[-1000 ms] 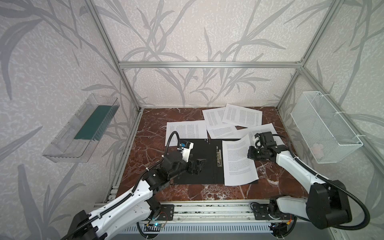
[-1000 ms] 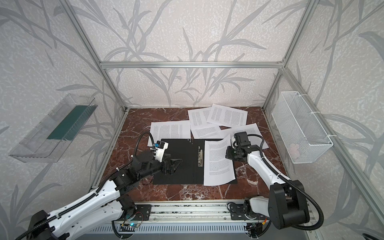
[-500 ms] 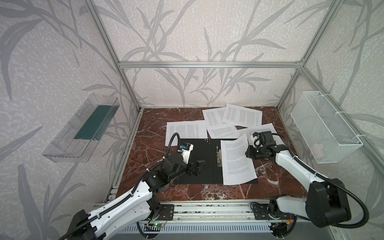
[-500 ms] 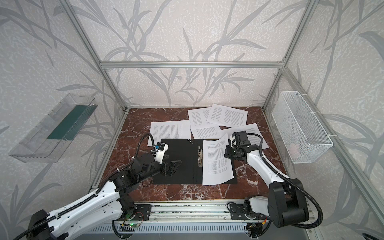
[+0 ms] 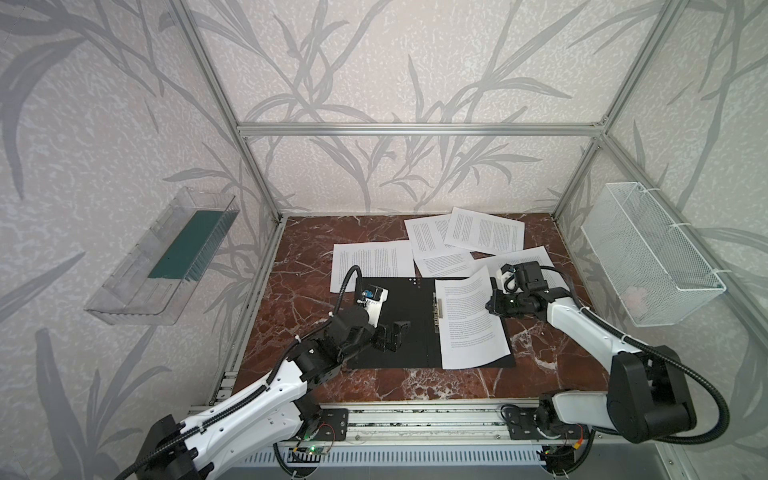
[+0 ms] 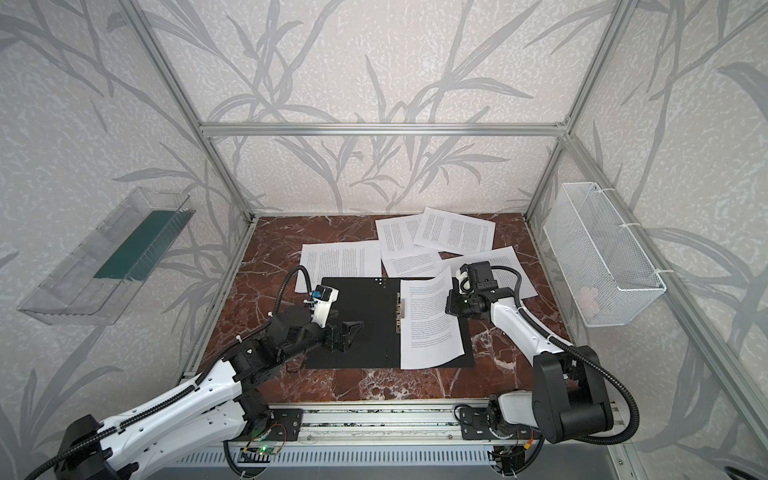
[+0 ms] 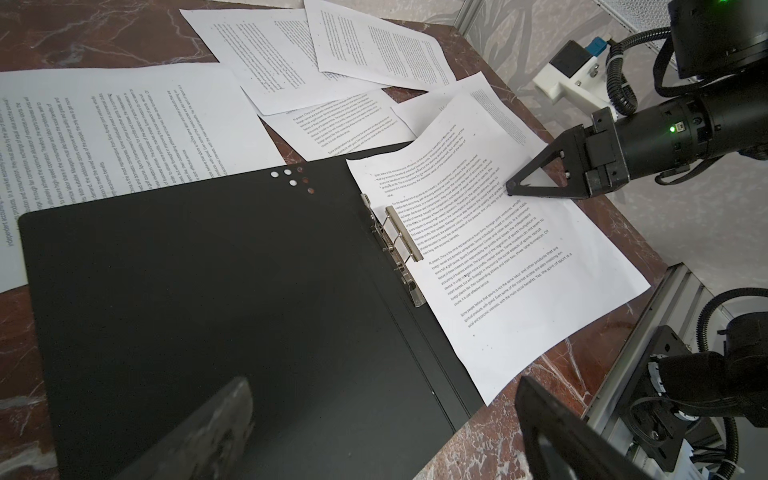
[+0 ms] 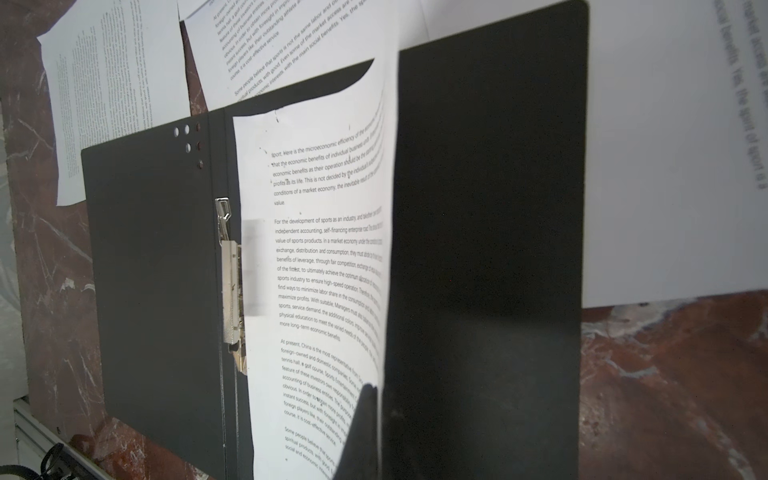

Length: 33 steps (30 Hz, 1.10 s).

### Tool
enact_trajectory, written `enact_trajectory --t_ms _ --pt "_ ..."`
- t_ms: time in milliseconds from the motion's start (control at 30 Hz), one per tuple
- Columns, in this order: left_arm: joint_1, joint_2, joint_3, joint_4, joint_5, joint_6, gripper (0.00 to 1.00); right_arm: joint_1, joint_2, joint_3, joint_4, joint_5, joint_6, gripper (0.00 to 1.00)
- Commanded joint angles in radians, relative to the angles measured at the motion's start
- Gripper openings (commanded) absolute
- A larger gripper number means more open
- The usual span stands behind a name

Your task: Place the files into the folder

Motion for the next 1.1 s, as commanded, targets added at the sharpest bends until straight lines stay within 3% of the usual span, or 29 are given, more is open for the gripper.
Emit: enact_trajectory --t_ms 0,367,1067 --pt "-0.001 0.006 0.014 0.004 -0.018 0.015 0.99 0.005 0.005 0.021 0.016 -0.017 0.004 0.00" --pt "-0.001 0.014 0.014 0.007 -0.016 0.015 0.99 0.006 0.005 0.024 0.038 0.013 0.031 0.00" --pt "-0.001 0.020 0.014 0.010 -0.014 0.013 0.99 0.007 0.019 0.007 0.078 -0.038 0.048 0.00"
